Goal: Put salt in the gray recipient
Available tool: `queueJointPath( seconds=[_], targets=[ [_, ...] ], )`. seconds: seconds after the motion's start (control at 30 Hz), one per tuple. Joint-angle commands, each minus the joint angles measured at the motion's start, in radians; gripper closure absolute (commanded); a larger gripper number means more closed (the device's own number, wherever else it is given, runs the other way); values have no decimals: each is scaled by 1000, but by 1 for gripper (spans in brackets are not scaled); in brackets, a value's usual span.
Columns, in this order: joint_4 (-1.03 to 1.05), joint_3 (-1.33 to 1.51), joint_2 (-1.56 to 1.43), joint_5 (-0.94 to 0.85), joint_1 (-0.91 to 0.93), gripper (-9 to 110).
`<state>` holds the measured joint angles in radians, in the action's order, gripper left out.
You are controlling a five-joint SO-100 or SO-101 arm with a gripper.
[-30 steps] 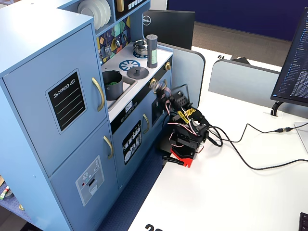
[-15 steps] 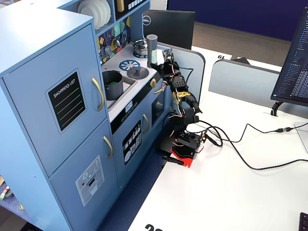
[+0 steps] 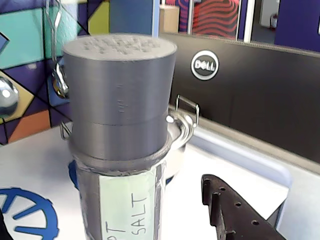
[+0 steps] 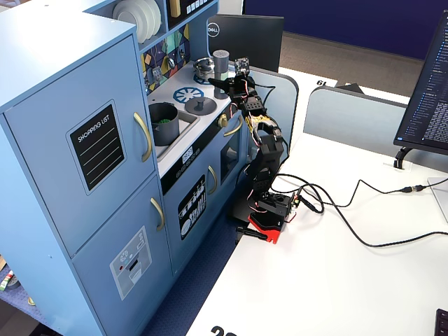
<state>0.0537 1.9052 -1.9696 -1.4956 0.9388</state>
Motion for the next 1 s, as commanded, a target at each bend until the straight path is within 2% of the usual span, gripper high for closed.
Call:
queueJointPath(
  seconds=[0.0, 0.53, 0.6, 0.7, 0.87, 0.97],
  targets=[
    [-32, -160, 86, 17, -5, 44],
    [-31, -503, 414, 37, -51, 51],
    [-32, -543, 446, 26, -57, 59],
    [-74, -558, 462, -5, -80, 102],
    [-118, -555, 376, 173, -92, 102],
    [-58, -557, 275, 293, -100, 102]
  ],
)
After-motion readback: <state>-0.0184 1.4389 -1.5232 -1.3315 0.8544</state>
